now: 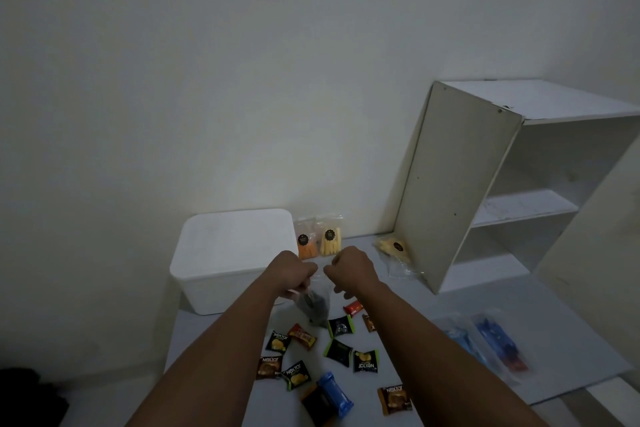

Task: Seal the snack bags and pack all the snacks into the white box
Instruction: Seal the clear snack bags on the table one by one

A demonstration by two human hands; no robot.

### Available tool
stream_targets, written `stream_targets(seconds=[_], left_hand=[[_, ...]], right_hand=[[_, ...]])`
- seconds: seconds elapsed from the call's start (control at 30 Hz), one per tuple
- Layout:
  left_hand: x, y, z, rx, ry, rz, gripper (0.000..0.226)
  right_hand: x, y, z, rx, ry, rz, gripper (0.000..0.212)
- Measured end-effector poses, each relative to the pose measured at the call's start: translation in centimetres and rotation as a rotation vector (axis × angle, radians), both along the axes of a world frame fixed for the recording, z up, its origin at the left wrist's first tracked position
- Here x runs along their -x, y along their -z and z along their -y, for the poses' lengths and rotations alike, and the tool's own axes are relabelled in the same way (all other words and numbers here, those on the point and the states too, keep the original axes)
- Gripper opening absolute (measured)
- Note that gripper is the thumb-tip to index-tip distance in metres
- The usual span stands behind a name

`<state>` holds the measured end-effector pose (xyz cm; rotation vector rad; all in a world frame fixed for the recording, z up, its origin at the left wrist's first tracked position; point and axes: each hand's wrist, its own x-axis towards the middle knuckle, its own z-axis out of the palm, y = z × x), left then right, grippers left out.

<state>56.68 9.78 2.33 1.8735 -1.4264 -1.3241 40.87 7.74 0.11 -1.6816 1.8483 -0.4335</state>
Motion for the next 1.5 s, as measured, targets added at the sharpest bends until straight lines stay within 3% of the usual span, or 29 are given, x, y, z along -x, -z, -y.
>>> stream_targets(seconds=[0.13, 0.3, 0.4, 0.63, 0.83, 1.07, 1.3, 1.4, 1.5], left_hand=[[-0.3, 0.1, -0.2, 0.025, -0.017, -0.031, 0.032], [-1.4, 0.3, 0.3, 0.348, -0.078, 0.001, 0.012], [-1.8, 0.6, 0.5, 0.356, 0.039, -0.040, 0.034], [-2.4, 0.9, -0.1, 0.488, 0.067, -0.051, 0.009], [-1.6, -0.2, -0.5, 0.531, 0.119, -0.096, 0.010], [-1.0, -0.9, -0.5, 0.581, 0.142, -0.023, 0.014], [-1.5, -1.3, -0.3, 0.592, 0.086, -0.062, 0.020], [-2.0, -1.4, 0.1, 0.591, 0.084, -0.085, 0.020], [-2.3, -1.5, 0.1, 0.568, 0.075, -0.095, 0.018]], right_hand=[[0.1, -0.9, 0.5, -0.016, -0.116, 0.055, 0.039], [0.9, -1.7, 0.6, 0.130, -0.291, -0.037, 0.042], [1.0, -2.3, 0.6, 0.140, -0.335, 0.021, 0.046], [2.4, -4.4, 0.8, 0.083, -0.274, 0.212, 0.031], [2.7, -5.0, 0.8, 0.045, -0.299, 0.290, 0.020], [2.7, -5.6, 1.0, 0.007, -0.333, 0.257, 0.013], [3.0, -5.5, 1.2, 0.136, -0.184, 0.215, 0.036], [3.0, -5.5, 1.4, 0.237, -0.234, 0.284, 0.030], [3.0, -5.7, 1.6, 0.190, -0.348, 0.350, 0.022]])
